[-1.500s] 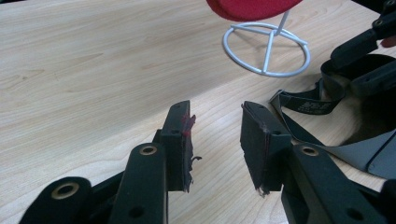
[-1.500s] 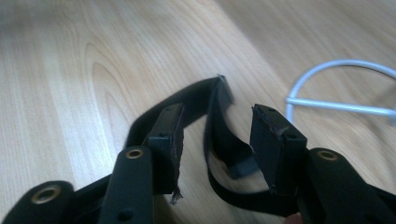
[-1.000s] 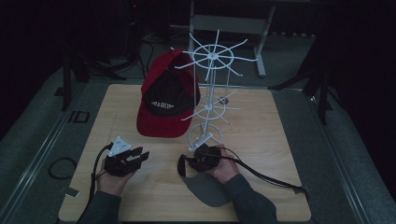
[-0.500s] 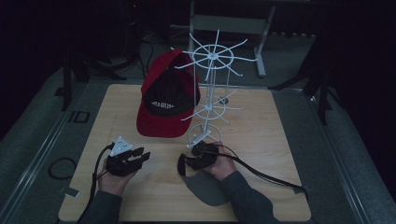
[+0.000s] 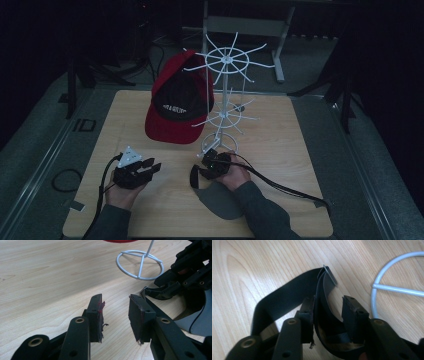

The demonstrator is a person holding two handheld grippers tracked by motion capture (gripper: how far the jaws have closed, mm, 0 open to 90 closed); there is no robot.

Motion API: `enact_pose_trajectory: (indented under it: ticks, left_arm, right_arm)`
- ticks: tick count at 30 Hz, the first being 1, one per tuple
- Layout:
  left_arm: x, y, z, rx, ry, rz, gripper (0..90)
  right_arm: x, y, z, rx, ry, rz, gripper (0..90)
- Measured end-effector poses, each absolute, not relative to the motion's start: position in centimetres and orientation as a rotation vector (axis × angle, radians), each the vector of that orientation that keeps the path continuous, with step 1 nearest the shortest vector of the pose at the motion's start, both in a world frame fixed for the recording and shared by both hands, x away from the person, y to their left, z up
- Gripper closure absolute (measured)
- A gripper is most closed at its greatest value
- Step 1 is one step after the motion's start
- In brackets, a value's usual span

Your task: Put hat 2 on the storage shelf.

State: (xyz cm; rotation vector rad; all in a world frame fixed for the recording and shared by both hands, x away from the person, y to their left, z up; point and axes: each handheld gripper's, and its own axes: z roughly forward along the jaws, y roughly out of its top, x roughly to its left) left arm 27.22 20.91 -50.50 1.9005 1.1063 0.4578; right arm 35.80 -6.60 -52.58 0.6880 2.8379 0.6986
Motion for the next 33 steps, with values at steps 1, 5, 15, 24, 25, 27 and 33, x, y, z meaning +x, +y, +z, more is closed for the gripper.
enact_pose_trajectory:
  ticks: [1,5,15,24,25,27,33]
  left_arm:
    - [27.2,20.9,-50.5,1.9,1.107,0.457,64.3]
    - [27.2,21.0,-50.5,1.902,1.107,0.459,64.2]
    - [27.2,20.8,-50.6,1.904,1.105,0.453,64.6]
    - [27.3,20.9,-50.6,1.902,1.107,0.457,64.8]
    - [27.3,20.9,-50.6,1.9,1.108,0.457,64.8]
    - [27.4,20.9,-50.6,1.899,1.11,0.459,64.9]
    - [27.4,20.7,-50.6,1.9,1.11,0.456,64.8]
  right_arm:
    - [35.8,-6.6,-52.6,0.685,2.839,0.694,65.1]
    - [35.5,-6.8,-52.4,0.693,2.825,0.687,75.2]
    - [35.1,-8.0,-52.3,0.737,2.814,0.667,88.7]
    - [34.4,-10.5,-51.9,0.815,2.737,0.748,88.9]
    - [34.4,-10.8,-51.9,0.806,2.724,0.76,88.9]
    - [34.1,-11.5,-51.6,0.852,2.701,0.772,88.9]
    - [33.7,-13.5,-50.6,0.847,2.598,0.809,89.0]
